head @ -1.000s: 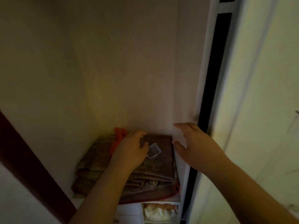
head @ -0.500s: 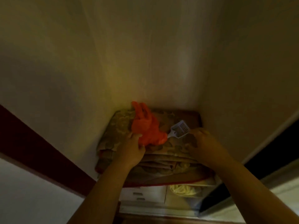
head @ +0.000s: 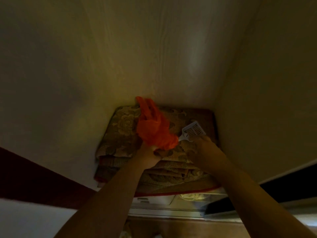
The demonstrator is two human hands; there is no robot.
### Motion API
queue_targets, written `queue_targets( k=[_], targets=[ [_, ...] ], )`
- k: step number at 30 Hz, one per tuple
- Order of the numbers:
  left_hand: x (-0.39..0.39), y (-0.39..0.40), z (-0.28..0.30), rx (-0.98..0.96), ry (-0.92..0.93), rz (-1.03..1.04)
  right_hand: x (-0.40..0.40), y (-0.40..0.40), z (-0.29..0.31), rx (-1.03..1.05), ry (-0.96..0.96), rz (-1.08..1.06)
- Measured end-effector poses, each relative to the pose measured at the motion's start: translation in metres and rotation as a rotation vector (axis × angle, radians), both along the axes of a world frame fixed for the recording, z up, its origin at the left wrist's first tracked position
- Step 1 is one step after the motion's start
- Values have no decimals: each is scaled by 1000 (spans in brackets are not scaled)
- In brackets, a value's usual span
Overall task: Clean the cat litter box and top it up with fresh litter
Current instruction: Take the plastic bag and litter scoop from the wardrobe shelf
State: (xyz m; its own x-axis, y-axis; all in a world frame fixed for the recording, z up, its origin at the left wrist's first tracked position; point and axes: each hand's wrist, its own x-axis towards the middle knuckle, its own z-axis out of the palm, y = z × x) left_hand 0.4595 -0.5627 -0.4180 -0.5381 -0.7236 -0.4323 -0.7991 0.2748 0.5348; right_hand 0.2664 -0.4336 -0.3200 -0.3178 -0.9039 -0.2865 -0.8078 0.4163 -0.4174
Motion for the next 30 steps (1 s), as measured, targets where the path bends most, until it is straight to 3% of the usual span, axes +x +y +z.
queue_targets(
  k=[4,12,19,23,27,30],
  targets=[
    [-10,-12,-31,94,-57,-28,-3,-10,-16,43,-25,39],
    [-18,-15,-30,145,-65,33,-15,-11,-6,41,-42,-1],
    [-28,-1,30,-126,316,127,-21,-13,23,-69,-59,46],
    [-24,9,72,-311,374,156,-21,-12,44,-189,-224,-62],
    [-18,24,107,-305,604,188,-15,-5,71,-335,-400,-117],
    [-15,42,131,-254,771,170,-3,4,92,-398,-661,-212]
  ],
)
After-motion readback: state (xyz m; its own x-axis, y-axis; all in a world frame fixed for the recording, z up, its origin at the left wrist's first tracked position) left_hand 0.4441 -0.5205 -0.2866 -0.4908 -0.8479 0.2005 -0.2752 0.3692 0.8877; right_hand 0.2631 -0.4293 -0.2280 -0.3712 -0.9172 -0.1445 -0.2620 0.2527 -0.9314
